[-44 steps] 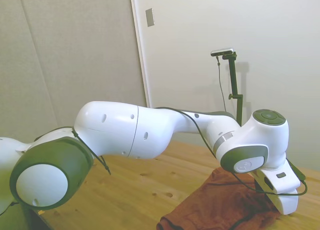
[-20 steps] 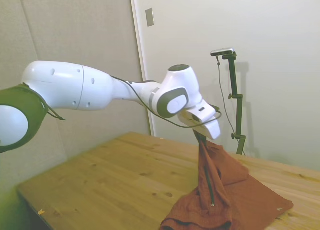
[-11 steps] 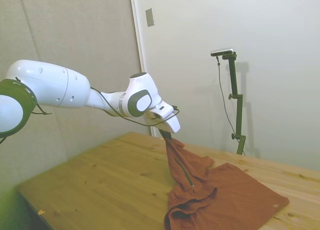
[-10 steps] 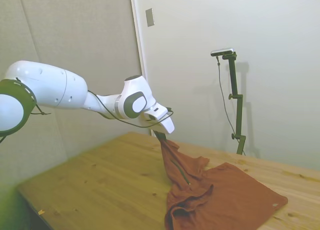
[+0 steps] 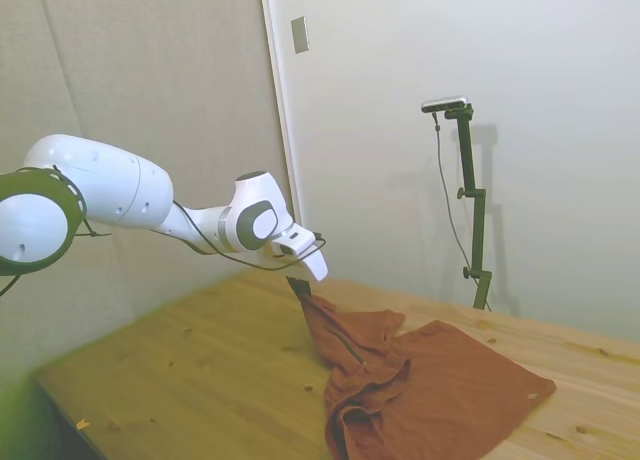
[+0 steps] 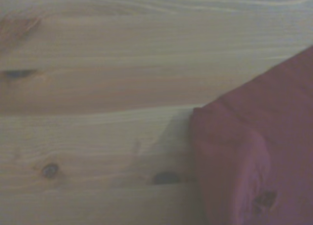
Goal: Unfold the shorts
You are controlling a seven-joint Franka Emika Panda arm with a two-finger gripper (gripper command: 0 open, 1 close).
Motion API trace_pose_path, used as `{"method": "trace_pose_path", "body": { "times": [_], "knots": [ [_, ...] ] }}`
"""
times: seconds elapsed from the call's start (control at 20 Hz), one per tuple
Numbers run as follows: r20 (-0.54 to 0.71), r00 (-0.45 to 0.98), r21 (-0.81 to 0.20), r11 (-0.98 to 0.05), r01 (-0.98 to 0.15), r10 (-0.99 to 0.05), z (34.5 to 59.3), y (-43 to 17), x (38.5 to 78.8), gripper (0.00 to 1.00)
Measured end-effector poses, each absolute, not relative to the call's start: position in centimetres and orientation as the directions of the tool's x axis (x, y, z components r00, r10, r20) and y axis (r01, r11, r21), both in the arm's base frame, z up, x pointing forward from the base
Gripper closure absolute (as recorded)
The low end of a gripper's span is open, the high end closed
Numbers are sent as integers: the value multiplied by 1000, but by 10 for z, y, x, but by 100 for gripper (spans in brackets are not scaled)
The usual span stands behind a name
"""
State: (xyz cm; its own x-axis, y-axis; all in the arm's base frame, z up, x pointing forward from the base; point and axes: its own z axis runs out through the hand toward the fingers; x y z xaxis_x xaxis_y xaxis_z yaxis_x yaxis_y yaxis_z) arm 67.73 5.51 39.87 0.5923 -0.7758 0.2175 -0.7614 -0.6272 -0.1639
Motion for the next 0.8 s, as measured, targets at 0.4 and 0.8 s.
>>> {"method": "trace_pose_path", "body": {
  "times": [0.4, 0.8],
  "knots": [
    [144, 690, -94, -704, -704, -709, 406, 89, 660, 0],
    [128, 668, -35, -676, -736, -733, 463, -25, 624, 0]
  ]
}}
